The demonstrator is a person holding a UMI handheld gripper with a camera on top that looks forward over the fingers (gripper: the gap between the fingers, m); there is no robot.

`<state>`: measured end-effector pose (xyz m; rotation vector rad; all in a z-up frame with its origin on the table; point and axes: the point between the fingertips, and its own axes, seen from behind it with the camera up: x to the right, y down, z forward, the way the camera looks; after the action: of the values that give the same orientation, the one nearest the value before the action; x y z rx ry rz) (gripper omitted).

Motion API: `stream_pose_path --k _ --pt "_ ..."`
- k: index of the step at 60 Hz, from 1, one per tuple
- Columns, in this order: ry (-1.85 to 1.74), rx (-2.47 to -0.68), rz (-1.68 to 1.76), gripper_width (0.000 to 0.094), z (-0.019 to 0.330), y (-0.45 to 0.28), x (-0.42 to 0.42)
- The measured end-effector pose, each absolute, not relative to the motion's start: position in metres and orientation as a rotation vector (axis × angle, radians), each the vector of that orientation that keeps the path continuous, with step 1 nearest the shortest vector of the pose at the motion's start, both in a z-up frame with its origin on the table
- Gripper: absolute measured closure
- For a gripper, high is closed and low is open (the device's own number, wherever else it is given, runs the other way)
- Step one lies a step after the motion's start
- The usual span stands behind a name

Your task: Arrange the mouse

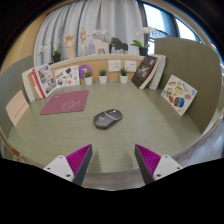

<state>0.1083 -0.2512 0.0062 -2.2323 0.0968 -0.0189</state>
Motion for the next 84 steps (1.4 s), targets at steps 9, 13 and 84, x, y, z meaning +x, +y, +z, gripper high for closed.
stream_pose_path --k 9,13,84 --pt "0.06 -2.243 -0.006 0.0073 -0.006 -0.209 0.085" --pt "0.047 -2.256 -0.007 0.0074 -0.01 -0.189 0.08" --pt "-0.08 -2.389 0.032 0.0669 -0.016 -0.073 0.061"
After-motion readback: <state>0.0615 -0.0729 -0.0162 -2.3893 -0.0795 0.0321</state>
